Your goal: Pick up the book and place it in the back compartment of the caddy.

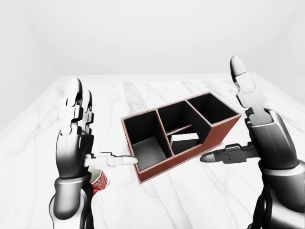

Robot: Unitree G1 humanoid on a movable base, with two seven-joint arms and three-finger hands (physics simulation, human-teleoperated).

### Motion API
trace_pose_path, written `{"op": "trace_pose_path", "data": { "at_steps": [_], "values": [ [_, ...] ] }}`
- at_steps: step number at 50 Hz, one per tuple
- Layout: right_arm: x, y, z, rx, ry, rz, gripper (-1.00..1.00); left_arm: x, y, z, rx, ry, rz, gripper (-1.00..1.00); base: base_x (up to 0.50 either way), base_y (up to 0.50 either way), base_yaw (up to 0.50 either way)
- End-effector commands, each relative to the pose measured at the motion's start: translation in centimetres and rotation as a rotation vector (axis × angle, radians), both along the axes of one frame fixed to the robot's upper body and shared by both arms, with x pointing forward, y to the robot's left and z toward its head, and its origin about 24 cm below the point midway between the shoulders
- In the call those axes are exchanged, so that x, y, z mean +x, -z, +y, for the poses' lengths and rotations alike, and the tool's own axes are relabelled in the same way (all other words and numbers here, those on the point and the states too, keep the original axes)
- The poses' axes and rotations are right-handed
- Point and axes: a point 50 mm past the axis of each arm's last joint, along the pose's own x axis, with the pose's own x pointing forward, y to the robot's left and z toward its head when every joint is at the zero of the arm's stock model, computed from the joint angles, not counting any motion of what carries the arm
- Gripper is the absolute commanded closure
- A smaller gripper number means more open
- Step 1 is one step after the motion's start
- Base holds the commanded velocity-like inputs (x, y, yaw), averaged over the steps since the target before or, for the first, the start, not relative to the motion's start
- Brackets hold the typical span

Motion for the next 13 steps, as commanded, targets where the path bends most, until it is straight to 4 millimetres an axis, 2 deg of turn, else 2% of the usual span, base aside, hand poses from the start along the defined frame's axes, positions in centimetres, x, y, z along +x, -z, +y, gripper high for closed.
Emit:
{"op": "trace_pose_path", "data": {
  "at_steps": [1,13],
  "values": [
    [-1.20,-1.12,0.16,0.056,-0.070,-0.083,-1.00,-0.41,-0.48,-0.04,-0.005,0.004,-0.026,-1.00,0.00,0.00,0.00],
    [-1.11,-1.07,0.70,0.188,-0.106,-0.118,-1.00,-0.37,-0.37,0.00,-0.012,0.003,-0.021,-1.00,0.00,0.00,0.00]
  ]
}}
